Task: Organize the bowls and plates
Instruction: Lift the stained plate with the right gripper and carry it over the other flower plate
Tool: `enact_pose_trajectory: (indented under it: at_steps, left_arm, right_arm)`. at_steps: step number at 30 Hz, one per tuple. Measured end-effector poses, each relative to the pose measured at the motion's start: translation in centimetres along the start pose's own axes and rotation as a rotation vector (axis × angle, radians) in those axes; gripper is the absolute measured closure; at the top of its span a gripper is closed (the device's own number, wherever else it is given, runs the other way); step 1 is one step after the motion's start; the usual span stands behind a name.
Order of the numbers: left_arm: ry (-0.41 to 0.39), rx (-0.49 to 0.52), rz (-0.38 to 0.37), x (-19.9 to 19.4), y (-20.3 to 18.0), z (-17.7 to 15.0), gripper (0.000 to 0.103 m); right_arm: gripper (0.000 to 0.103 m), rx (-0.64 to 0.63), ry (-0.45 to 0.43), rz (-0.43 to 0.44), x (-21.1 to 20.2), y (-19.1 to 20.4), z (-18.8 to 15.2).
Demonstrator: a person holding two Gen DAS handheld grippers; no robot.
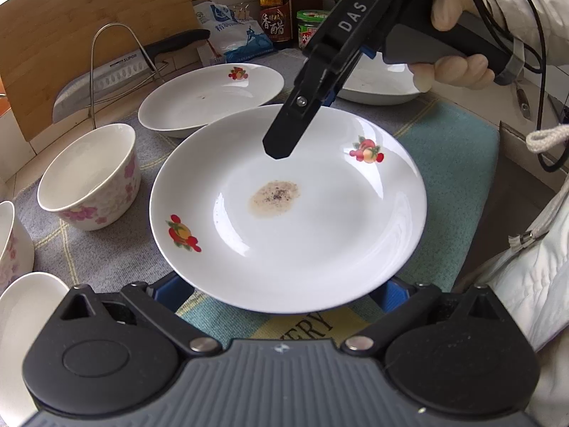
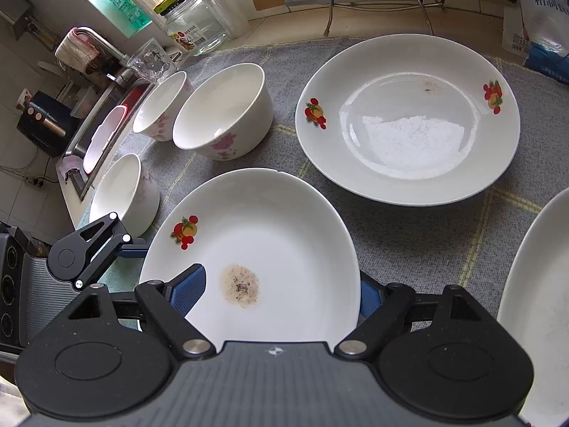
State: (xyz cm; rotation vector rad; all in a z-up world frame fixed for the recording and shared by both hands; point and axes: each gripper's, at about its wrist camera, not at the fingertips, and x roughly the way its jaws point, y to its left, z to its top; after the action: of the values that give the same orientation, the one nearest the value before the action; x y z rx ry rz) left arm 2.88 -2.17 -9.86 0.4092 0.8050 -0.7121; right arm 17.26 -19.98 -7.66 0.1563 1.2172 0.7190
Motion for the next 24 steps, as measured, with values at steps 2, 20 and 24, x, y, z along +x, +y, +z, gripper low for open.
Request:
enact_pose_trajectory:
  at_steps: [2,20,24]
  left_arm:
    - [-0.002,0.001,-0.003,-0.1,0.0,0.3,0.001]
    - [-0.051,0.099,-0.058,1.5,-1.9,5.3,0.001]
    - [-0.057,0.13,-0.081,2.7,-3.0,6.7,0.001]
  right_arm:
    - [0.013,0.002,-0.011,-0.001,-0.4,0.0,0.0]
    - [0.013,0.045,-0.146,-0.083,-7.0,-2.8,-1.8]
    - [0.013,0.069,-0.171,-0.112,-8.4,-4.2,-2.7]
